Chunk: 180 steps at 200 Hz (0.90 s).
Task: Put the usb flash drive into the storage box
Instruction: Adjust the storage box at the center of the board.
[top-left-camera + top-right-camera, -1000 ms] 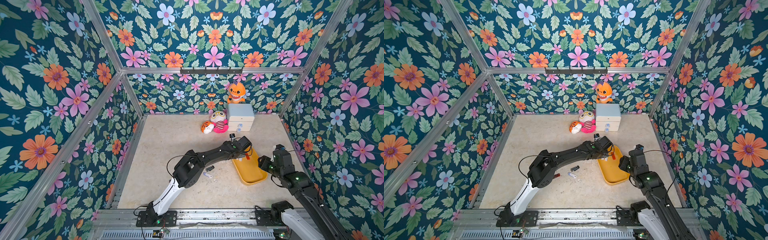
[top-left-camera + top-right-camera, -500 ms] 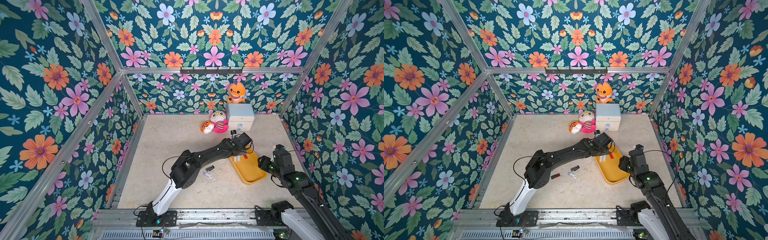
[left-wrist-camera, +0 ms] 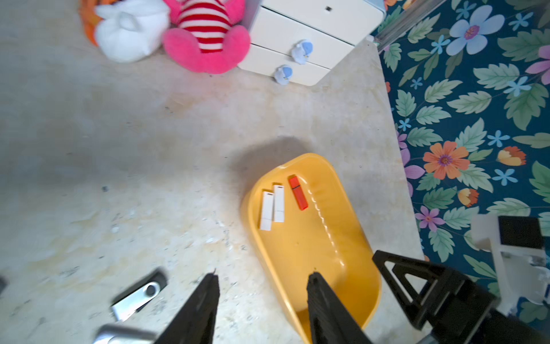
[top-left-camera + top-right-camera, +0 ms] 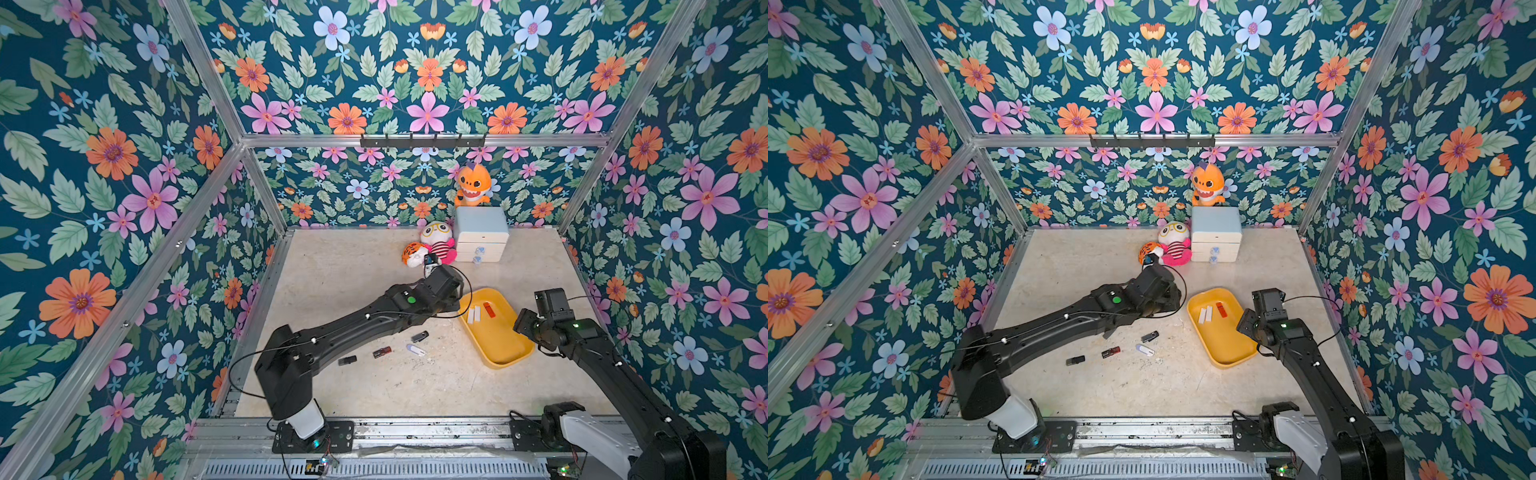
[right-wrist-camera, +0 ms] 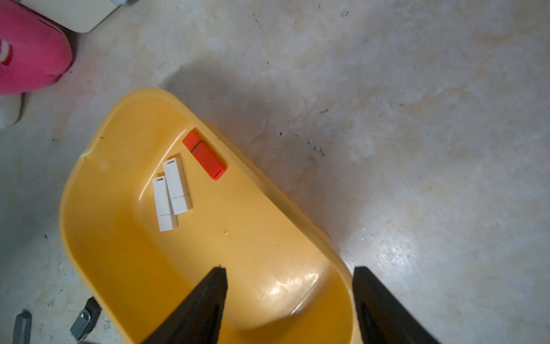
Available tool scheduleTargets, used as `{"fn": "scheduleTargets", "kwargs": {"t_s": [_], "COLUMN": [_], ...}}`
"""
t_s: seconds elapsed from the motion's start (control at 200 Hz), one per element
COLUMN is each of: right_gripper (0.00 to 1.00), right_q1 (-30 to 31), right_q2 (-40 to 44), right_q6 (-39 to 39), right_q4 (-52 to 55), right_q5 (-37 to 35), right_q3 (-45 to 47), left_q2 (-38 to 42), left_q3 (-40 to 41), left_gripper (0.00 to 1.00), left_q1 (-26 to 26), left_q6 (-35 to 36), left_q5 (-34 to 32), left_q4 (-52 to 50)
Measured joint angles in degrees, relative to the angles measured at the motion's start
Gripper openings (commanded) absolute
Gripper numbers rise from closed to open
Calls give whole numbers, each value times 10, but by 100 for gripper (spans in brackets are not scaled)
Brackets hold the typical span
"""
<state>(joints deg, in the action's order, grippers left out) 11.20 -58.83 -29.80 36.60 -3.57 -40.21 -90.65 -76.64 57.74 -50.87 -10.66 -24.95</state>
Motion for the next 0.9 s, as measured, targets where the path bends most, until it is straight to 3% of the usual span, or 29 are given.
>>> {"fn": "scheduleTargets", "kwargs": {"t_s": [0.255,0.405,0.54,0.78,0.9], "right_gripper": [67,53,46,46,57], "right_q1": [-21,-22,-19,49,53], "right_q2": [-73,-87,-61,-2,0], "right_q6": [10,10,2,-35,-49], "right_q4": [-10,-16,-12,13,25], "right_q5": [21,24,52,88,95], "right_q3": [1,7,18,32,29], "left_q2": [118,134,142,157,164], "left_q3": [127,157,173,193,200], "left_gripper": [55,55,55,56,57], "left_q1": [-21,-23,-23,-24,-24], "left_q6": [-3,-11,-13,-13,-13], "left_q5": [-14,-12,-7,-2,-1], "left_q4": [9,10,14,22,20]}}
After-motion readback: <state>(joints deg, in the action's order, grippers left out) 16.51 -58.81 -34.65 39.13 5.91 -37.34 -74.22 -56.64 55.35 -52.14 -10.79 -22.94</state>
